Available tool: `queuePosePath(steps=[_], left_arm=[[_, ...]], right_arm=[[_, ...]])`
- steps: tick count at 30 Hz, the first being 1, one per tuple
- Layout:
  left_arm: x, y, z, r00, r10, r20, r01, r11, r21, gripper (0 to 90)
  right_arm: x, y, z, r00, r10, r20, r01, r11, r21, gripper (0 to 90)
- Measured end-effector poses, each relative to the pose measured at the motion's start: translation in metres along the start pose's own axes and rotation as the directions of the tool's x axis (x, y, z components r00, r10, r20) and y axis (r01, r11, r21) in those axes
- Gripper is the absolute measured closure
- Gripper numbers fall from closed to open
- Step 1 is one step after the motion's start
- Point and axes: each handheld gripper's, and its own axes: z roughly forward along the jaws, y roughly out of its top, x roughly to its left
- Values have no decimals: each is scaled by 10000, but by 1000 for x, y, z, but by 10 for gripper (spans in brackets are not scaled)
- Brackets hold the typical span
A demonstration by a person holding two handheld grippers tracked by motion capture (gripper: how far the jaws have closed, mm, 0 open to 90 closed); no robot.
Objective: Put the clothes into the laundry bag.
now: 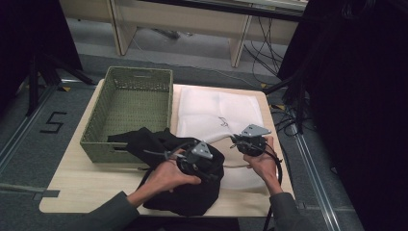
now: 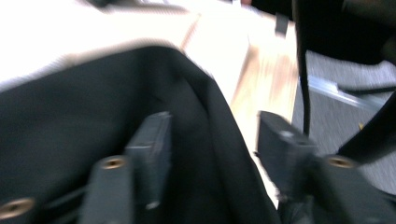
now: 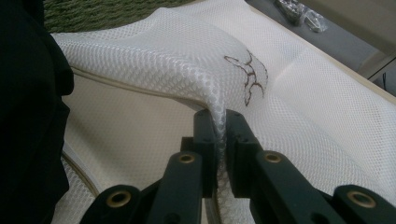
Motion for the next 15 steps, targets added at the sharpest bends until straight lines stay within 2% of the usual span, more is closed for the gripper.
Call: queuePosePath(steps=[1,2,3,4,5,6,7,8,9,10,11,12,13,15], left_arm=[[3,5,-16,9998,42,-198,-45,9999,-152,347],[7,8,-32,9990,-46,-447,23,9987,-506,347],[15,11,-53,9968,-14,-793,-48,9970,-775,327],[20,12,-65,9945,-203,-1027,107,9956,-934,311],[33,11,-83,9896,-363,-1389,212,9938,-1087,304],[42,9,-93,9850,-397,-1682,223,9943,-1039,304],[54,6,-102,9754,-827,-2041,574,9903,-1266,302],[71,-1,-112,9642,-1299,-2314,1025,9866,-1267,298],[81,-6,-117,9597,-1442,-2411,1204,9865,-1109,287],[91,-12,-118,9465,-1922,-2593,1657,9788,-1207,287],[100,-19,-118,9402,-2176,-2620,1951,9747,-1095,285],[110,-27,-114,9374,-2335,-2585,2163,9719,-932,279],[116,-32,-110,9365,-2461,-2497,2325,9691,-829,278],[128,-44,-97,9353,-2965,-1930,2910,9550,-569,278]], right_arm=[[0,0,0,10000,-38,-10,38,10000,-7,846],[0,0,0,10000,-38,-10,38,10000,-7,846],[1,0,0,10000,-1,-28,1,10000,3,846],[1,1,-1,9998,126,-134,-125,9999,71,845],[2,1,-1,9996,225,-167,-224,9997,60,845],[2,1,-1,9997,198,-147,-197,9998,53,845],[2,1,-1,9998,180,-132,-179,9998,57,845],[2,1,-1,9999,102,-102,-102,9999,53,845],[3,1,0,10000,35,52,-35,10000,-10,845],[3,1,0,10000,35,52,-35,10000,-10,845],[3,1,0,10000,80,56,-80,10000,-5,845],[3,1,0,9999,155,-1,-155,9999,60,845],[1,1,1,10000,9,37,-10,10000,39,845],[1,1,1,10000,8,-7,-8,10000,57,845]])
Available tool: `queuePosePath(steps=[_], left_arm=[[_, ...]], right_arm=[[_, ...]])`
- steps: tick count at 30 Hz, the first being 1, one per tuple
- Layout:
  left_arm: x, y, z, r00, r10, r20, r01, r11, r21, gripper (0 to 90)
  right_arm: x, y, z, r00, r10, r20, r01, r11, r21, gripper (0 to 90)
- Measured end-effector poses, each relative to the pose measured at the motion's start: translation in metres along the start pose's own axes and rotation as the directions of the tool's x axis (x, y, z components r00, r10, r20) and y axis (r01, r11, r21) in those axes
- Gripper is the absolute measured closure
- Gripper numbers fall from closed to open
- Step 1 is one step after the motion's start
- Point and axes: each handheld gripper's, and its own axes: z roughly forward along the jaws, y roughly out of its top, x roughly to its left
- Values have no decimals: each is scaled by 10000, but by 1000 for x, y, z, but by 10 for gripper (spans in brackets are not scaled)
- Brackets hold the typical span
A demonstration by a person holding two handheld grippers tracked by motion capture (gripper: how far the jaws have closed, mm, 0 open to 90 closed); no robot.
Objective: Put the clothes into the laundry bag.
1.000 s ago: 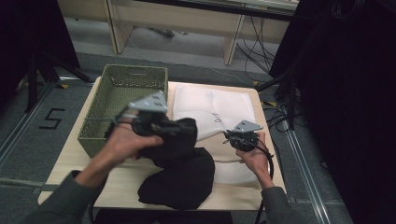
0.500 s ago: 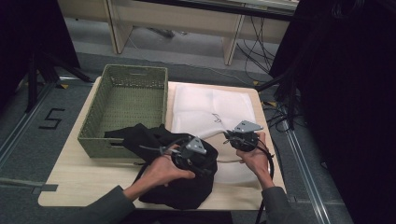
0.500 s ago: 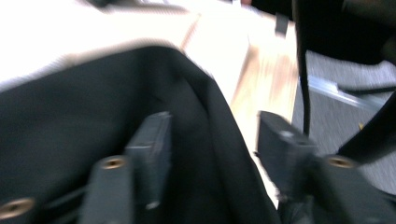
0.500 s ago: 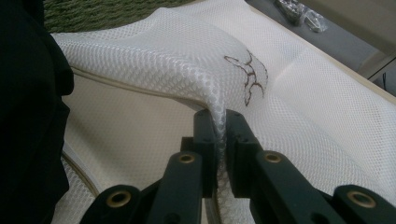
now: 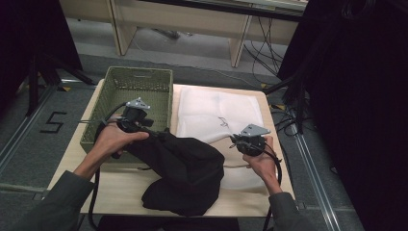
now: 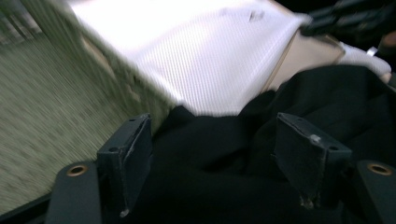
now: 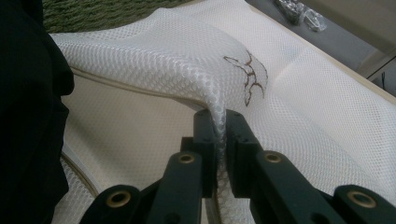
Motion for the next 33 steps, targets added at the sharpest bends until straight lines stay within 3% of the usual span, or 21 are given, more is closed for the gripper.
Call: queuePosePath(steps=[3,5,6,8,9,10,13,14,17,18,21,25,26,28,29,31,33], left_arm=[[7,-12,18,9992,6,405,-5,10000,-21,312],[13,-16,23,9935,-556,994,577,9982,-178,354],[13,-17,24,9909,-642,1182,666,9976,-171,379],[9,-17,25,9886,-580,1388,615,9979,-214,512],[7,-16,25,9875,-612,1456,640,9978,-144,632],[6,-15,25,9869,-647,1476,665,9978,-71,632],[-2,-12,21,9923,-382,1178,410,9989,-213,738],[-6,-11,19,9964,-155,828,185,9992,-364,826],[-14,-8,15,9985,288,456,-276,9993,-272,843],[-16,-7,15,9984,348,436,-337,9991,-253,849],[-25,3,7,9972,664,356,-641,9960,-616,850],[-56,24,-12,9881,1515,268,-1453,9760,-1622,851],[-66,28,-15,9829,1781,464,-1676,9704,-1741,851],[-84,33,-19,9742,2208,462,-2070,9563,-2064,850],[-96,37,-19,9663,2502,605,-2323,9489,-2135,850],[-109,41,-16,9610,2689,640,-2468,9390,-2394,850],[-120,45,-7,9576,2747,873,-2449,9351,-2561,850]], right_arm=[[-1,0,-1,10000,-26,-43,26,10000,-26,844],[-1,-1,-1,10000,-37,-46,36,10000,-22,844],[-1,-1,-1,10000,-40,-48,40,10000,-29,844],[-1,-1,-1,9999,-85,-57,85,10000,11,844],[-1,-1,-1,9999,-107,-19,107,9999,-29,844],[0,-1,-1,9999,69,-77,-69,10000,20,844],[0,-1,-2,9998,144,-103,-143,9999,47,844],[-1,-1,-1,10000,35,11,-35,10000,-80,844],[-2,-1,-1,9998,-132,121,135,9997,-199,844],[0,0,-2,9999,109,-39,-109,9999,-13,844],[-1,-1,-2,10000,91,-15,-91,10000,-32,844],[-2,-1,-1,10000,-20,-25,20,10000,-93,845],[-2,0,-2,10000,-29,-29,29,10000,-85,846],[-3,-1,-2,10000,-82,-14,81,9999,-73,847],[-3,-1,-2,9999,-117,-2,117,9999,-63,848],[-2,-1,-1,10000,-86,38,86,9999,-113,851],[-2,-1,-1,10000,-50,72,50,10000,-74,853]])
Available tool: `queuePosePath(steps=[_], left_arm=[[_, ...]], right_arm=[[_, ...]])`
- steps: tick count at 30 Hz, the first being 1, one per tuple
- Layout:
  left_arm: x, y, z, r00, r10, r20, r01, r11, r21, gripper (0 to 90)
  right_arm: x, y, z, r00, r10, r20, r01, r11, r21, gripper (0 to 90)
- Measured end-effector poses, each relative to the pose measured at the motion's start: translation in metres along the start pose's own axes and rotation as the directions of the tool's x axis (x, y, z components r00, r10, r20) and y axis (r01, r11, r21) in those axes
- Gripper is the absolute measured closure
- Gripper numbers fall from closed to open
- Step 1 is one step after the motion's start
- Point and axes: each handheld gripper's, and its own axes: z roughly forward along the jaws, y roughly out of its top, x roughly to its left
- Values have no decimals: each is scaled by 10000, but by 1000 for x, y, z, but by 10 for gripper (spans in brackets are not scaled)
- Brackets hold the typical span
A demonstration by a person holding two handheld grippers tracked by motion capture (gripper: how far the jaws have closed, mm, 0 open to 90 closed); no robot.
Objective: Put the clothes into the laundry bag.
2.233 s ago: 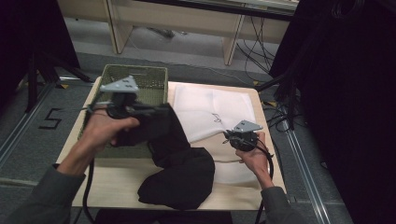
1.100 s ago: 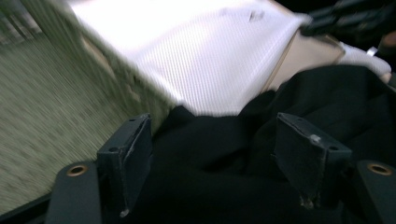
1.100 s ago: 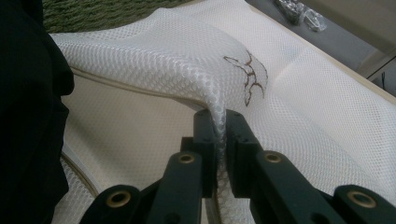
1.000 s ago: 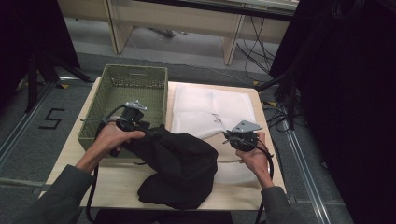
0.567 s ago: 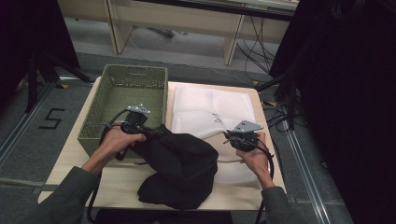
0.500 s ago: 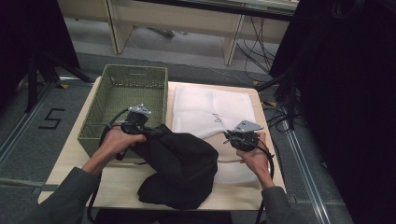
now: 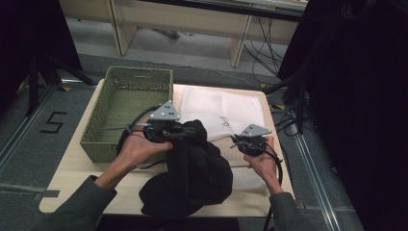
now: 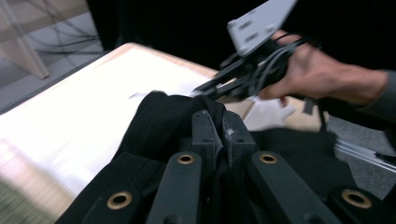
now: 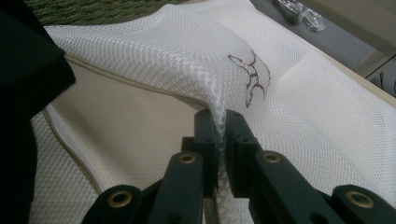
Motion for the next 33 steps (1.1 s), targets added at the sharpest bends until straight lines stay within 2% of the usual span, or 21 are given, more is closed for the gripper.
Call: queuePosePath(steps=[4,6,9,10,12,13,16,17,18,20,21,22,24,25,26,27,28,29,30,31,33], left_arm=[[-12,2,23,9998,-6,186,10,9998,-213,850],[-16,-1,44,9996,131,268,-133,9999,43,849],[-16,-8,77,9978,-266,609,245,9991,344,849],[-17,-11,88,9971,-323,684,288,9983,509,849],[-21,-18,108,9966,-325,757,251,9951,958,848],[-22,-22,115,9952,-384,905,279,9930,1152,848],[-26,-32,131,9936,-446,1040,291,9887,1469,848],[-27,-35,136,9937,-435,1031,274,9879,1530,848],[-28,-38,142,9936,-504,1009,346,9876,1533,847],[-28,-44,157,9950,-643,759,520,9867,1542,846],[-26,-48,167,9970,-640,444,554,9831,1745,842],[-24,-50,173,9976,-620,305,553,9809,1863,836],[-17,-56,182,9954,-946,148,887,9690,2306,770],[-14,-56,181,9936,-1093,270,990,9624,2529,664],[-14,-54,177,9949,-1010,61,966,9660,2396,578],[-13,-50,169,9973,-725,-113,730,9682,2391,507],[-13,-46,163,9978,-637,-185,662,9705,2319,437],[-12,-41,153,9974,-685,-211,714,9741,2145,387],[-10,-36,139,9983,-474,-328,535,9743,2189,346],[-5,-30,122,9979,-320,-563,429,9779,2046,319],[3,-25,97,9951,-189,-972,384,9783,2035,292]], right_arm=[[-3,0,-2,9998,182,96,-181,9998,-65,855],[-2,-1,-3,9986,528,12,-528,9986,13,855],[-6,-1,-3,9992,350,180,-345,9991,-245,856],[-5,-1,-4,9972,739,137,-736,9970,-239,856],[-9,0,-5,9978,637,165,-631,9975,-329,858],[-8,0,-6,9955,918,227,-906,9947,-491,860],[-14,2,-10,9959,840,321,-817,9943,-691,863],[-13,3,-11,9940,1040,329,-1012,9919,-764,864],[-14,4,-12,9942,1010,376,-970,9904,-981,865],[-14,7,-16,9961,829,315,-795,9921,-971,866],[-11,7,-16,9945,997,325,-962,9908,-956,865],[-12,9,-16,9970,709,309,-674,9924,-1026,865],[-8,9,-15,9973,657,343,-621,9933,-978,865],[-8,9,-15,9983,516,267,-493,9953,-830,865],[-7,8,-13,9986,463,271,-440,9959,-792,865],[-5,7,-12,9975,665,251,-644,9950,-762,864],[-7,6,-10,9982,544,238,-523,9954,-804,864],[-7,6,-10,9977,649,173,-636,9958,-652,863],[-9,5,-11,9986,475,225,-461,9970,-615,863],[-9,5,-11,9986,489,206,-474,9967,-655,862],[-7,6,-11,9971,761,12,-759,9953,-593,861]])
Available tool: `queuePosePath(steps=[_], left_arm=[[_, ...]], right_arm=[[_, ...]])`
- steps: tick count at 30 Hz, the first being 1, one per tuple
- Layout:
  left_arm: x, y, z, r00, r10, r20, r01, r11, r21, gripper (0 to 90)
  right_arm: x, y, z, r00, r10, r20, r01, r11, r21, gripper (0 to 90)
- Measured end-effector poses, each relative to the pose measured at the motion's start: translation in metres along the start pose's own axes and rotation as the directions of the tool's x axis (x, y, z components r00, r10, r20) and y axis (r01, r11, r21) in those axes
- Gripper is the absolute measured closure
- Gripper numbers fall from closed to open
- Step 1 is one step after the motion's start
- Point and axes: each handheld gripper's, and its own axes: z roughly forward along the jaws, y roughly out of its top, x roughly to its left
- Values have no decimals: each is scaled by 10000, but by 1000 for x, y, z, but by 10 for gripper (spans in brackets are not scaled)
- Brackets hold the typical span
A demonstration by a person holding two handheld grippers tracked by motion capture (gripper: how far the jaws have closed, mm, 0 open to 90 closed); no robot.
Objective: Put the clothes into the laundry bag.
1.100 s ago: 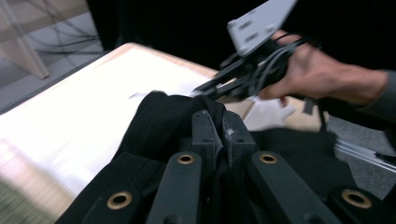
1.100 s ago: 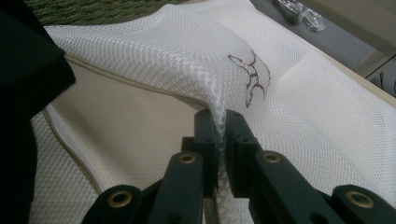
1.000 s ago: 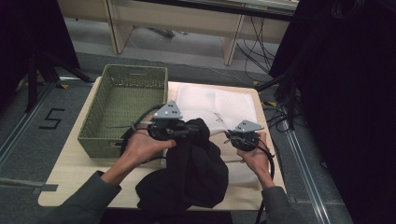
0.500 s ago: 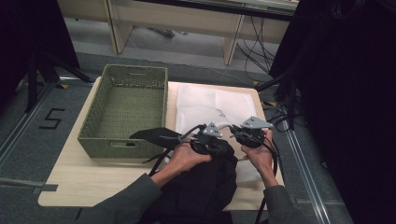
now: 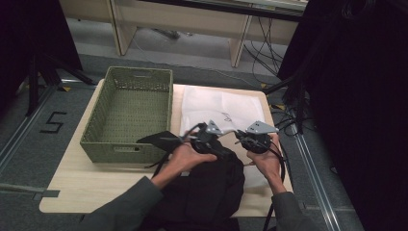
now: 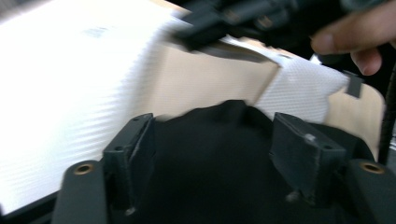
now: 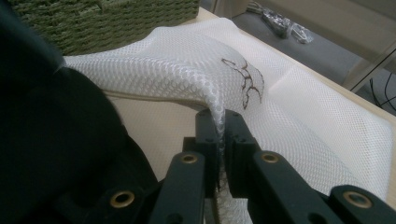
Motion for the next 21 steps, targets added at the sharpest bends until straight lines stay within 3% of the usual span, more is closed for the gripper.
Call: queuePosePath(steps=[3,7,10,12,14,16,18,19,20,21], left_arm=[[23,-9,-40,9974,228,-680,-225,9997,52,280],[56,-38,-79,9875,-604,-1458,627,9980,113,281],[67,-59,-91,9794,-1500,-1348,1525,9883,82,287],[72,-68,-92,9749,-1809,-1297,1830,9831,51,312],[76,-77,-88,9742,-1917,-1191,1953,9805,197,322],[77,-82,-83,9740,-2089,-875,2118,9770,246,400],[77,-85,-81,9763,-1888,-1061,1930,9807,314,577],[78,-84,-82,9770,-1815,-1117,1842,9828,139,714],[77,-83,-82,9754,-1997,-931,2008,9796,27,714],[75,-82,-84,9777,-1892,-909,1894,9819,-70,787]], right_arm=[[0,0,1,9994,-290,193,294,9994,-182,860],[2,0,2,9995,-281,144,282,9996,-98,859],[1,1,1,9993,-360,102,360,9994,20,859],[1,0,1,9997,-250,-11,251,9996,114,859],[1,0,1,9999,-156,39,155,9998,151,859],[3,0,1,10000,-62,50,61,9999,141,859],[1,0,1,9998,-179,37,179,9998,133,859],[1,0,1,9998,-184,25,183,9997,144,859],[1,0,1,9998,-184,25,183,9997,144,859],[1,0,0,9999,-120,21,120,9998,162,858]])
